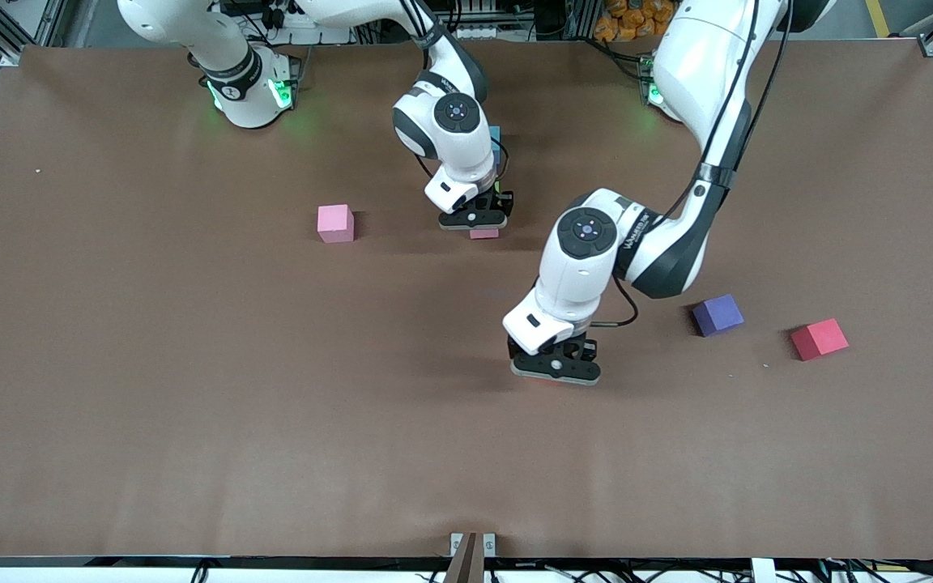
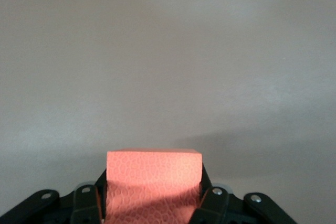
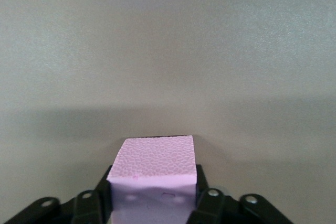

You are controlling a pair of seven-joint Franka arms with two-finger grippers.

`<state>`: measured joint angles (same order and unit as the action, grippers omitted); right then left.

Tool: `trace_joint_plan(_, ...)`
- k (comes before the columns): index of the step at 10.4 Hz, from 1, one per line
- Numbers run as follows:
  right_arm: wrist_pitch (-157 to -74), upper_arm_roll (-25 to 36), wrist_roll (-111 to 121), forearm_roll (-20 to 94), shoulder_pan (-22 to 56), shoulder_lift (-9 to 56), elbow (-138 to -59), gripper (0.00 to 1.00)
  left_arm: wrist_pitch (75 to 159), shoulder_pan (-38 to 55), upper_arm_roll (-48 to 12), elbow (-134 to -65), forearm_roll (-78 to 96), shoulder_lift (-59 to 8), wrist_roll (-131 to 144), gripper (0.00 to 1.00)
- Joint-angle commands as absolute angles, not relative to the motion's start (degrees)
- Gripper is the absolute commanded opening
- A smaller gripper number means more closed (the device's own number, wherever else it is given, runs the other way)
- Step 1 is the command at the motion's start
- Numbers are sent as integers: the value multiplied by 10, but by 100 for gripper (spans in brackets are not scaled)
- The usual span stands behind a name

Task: Arrange blocks into number 1
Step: 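Place the pink cube below green with the right gripper while the left carries orange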

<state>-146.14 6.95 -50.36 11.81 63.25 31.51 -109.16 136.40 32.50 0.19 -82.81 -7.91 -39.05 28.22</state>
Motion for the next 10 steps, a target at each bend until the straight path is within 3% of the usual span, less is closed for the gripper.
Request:
trace_joint_plan(1,-1450,78,-512,123,633,300,-1085,100,1363,324,-3,-860,-57,-363,280,0)
trace_joint_plan(3,-1441,76,-507,120,600,251,-1111,100,1362,324,-12,-862,-55,-362,285,0)
trace_joint_plan(6,-1340,71,-448,85,537,173,-1119,100,1348,327,-33,-885,-12,-349,313,0)
trace_joint_plan(10,-1264,20,-326,72,369,72,-1157,100,1347,329,-102,-930,-21,-346,499,0)
